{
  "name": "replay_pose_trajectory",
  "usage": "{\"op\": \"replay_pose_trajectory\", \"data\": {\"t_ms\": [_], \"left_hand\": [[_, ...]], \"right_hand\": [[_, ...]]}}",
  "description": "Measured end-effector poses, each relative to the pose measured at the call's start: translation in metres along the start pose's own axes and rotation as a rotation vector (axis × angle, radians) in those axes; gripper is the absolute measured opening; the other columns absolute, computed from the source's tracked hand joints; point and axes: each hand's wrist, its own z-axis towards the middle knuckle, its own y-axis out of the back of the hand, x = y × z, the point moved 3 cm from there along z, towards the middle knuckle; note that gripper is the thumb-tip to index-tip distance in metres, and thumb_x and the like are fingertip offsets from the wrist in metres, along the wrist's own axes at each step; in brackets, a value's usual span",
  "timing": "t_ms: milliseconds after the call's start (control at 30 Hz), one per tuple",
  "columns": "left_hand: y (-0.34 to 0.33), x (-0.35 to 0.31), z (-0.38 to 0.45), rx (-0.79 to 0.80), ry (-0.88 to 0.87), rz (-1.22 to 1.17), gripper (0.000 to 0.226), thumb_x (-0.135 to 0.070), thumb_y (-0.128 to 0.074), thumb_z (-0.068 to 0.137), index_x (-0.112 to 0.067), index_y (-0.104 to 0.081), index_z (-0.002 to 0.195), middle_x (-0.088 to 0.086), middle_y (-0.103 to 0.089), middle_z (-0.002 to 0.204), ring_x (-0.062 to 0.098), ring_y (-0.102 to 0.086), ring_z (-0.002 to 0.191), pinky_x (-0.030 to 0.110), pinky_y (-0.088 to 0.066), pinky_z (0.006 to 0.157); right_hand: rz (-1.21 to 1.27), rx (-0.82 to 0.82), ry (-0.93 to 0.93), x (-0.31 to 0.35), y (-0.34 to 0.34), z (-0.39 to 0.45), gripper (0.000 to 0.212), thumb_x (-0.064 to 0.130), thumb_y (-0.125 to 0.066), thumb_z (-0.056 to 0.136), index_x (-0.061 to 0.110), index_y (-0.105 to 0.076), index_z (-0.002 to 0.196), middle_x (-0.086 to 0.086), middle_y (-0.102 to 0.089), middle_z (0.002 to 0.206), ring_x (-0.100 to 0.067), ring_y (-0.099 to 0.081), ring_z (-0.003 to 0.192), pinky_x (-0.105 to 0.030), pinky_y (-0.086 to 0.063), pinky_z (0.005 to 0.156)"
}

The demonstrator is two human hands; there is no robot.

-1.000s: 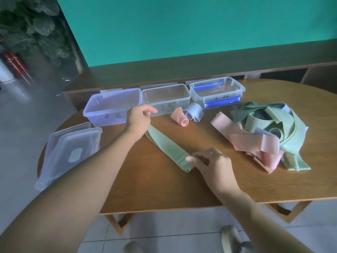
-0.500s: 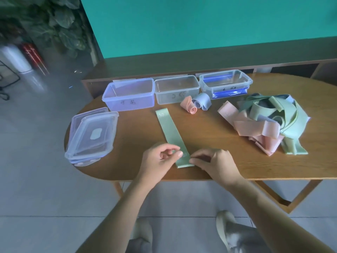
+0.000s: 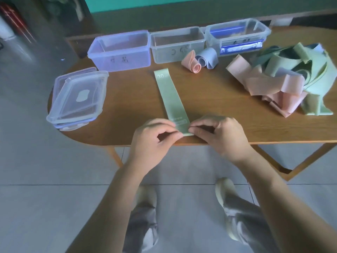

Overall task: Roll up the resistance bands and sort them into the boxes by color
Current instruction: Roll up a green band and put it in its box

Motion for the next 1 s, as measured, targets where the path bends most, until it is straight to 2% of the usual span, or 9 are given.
{"op": "replay_pose_trajectory", "data": {"t_ms": [100,200,267,367,500,567,700,833,1000], "left_hand": [[0.001,0.000,0.001,-0.004,0.006,0.004,0.011,-0.029,-0.082,0.080,-0.019,-0.079,0.079,-0.011,-0.073,0.095,0.002,-0.067,0.091,0.026,-0.053,0.082],[0.001,0.002,0.004,0.027,0.018,0.000,0.015,-0.030,-0.081,0.080,-0.016,-0.076,0.080,-0.010,-0.071,0.095,0.003,-0.065,0.090,0.026,-0.052,0.079],[0.002,0.003,0.007,0.051,0.020,0.013,0.017,-0.031,-0.081,0.080,-0.015,-0.075,0.079,-0.010,-0.069,0.096,0.003,-0.064,0.090,0.024,-0.051,0.078],[0.003,0.004,0.010,0.083,0.052,0.000,0.016,-0.028,-0.084,0.079,-0.017,-0.074,0.077,-0.011,-0.068,0.099,0.002,-0.062,0.090,0.017,-0.047,0.077],[0.003,0.006,0.010,0.101,0.067,-0.015,0.013,-0.026,-0.084,0.080,-0.018,-0.074,0.076,-0.012,-0.066,0.101,0.003,-0.062,0.092,0.015,-0.045,0.078],[0.004,0.009,0.011,0.120,0.076,-0.039,0.011,-0.026,-0.083,0.080,-0.018,-0.075,0.078,-0.011,-0.066,0.102,0.003,-0.062,0.094,0.014,-0.044,0.079],[0.008,0.006,0.010,0.139,0.036,-0.043,0.013,-0.025,-0.084,0.080,-0.019,-0.074,0.078,-0.011,-0.066,0.101,0.001,-0.061,0.094,0.016,-0.044,0.080],[0.013,0.003,0.005,0.136,0.014,-0.078,0.020,-0.028,-0.088,0.075,-0.019,-0.075,0.086,-0.012,-0.068,0.099,0.006,-0.063,0.095,0.018,-0.048,0.080],[0.013,0.005,0.003,0.137,-0.051,-0.050,0.020,-0.035,-0.086,0.076,-0.019,-0.082,0.085,-0.009,-0.070,0.095,0.006,-0.066,0.092,0.027,-0.054,0.078]], "right_hand": [[0.036,0.035,-0.005,-0.001,0.000,0.001,0.007,0.033,-0.074,0.091,0.037,-0.077,0.097,0.022,-0.071,0.101,-0.003,-0.066,0.093,-0.038,-0.054,0.080],[0.168,0.113,0.008,0.002,0.004,0.003,0.015,0.024,-0.071,0.094,0.036,-0.077,0.100,0.020,-0.072,0.105,-0.007,-0.068,0.100,-0.040,-0.053,0.087],[0.211,0.187,-0.011,0.004,0.005,0.004,0.014,0.025,-0.070,0.095,0.035,-0.077,0.100,0.020,-0.072,0.106,-0.008,-0.068,0.101,-0.041,-0.053,0.089],[0.156,0.225,0.008,0.005,0.007,0.004,0.008,0.034,-0.076,0.089,0.036,-0.077,0.097,0.022,-0.071,0.102,-0.008,-0.068,0.097,-0.041,-0.052,0.084],[0.057,0.191,-0.013,0.009,0.003,0.009,0.013,0.041,-0.081,0.080,0.039,-0.075,0.091,0.029,-0.066,0.089,0.001,-0.061,0.081,-0.022,-0.042,0.070],[0.048,0.213,-0.010,0.010,0.001,0.013,0.012,0.043,-0.081,0.080,0.038,-0.076,0.090,0.027,-0.067,0.087,0.002,-0.059,0.078,-0.020,-0.039,0.068],[0.124,0.229,0.012,0.011,0.000,0.012,0.009,0.037,-0.083,0.079,0.035,-0.077,0.086,0.018,-0.067,0.089,-0.006,-0.062,0.079,-0.023,-0.041,0.068],[0.186,0.217,-0.003,0.013,0.001,0.009,0.011,0.039,-0.083,0.077,0.035,-0.078,0.085,0.014,-0.067,0.105,-0.013,-0.067,0.099,-0.037,-0.051,0.083],[0.197,0.257,0.081,0.014,0.006,0.011,0.017,0.040,-0.082,0.077,0.026,-0.081,0.087,0.016,-0.071,0.102,-0.013,-0.069,0.099,-0.040,-0.054,0.085]]}}
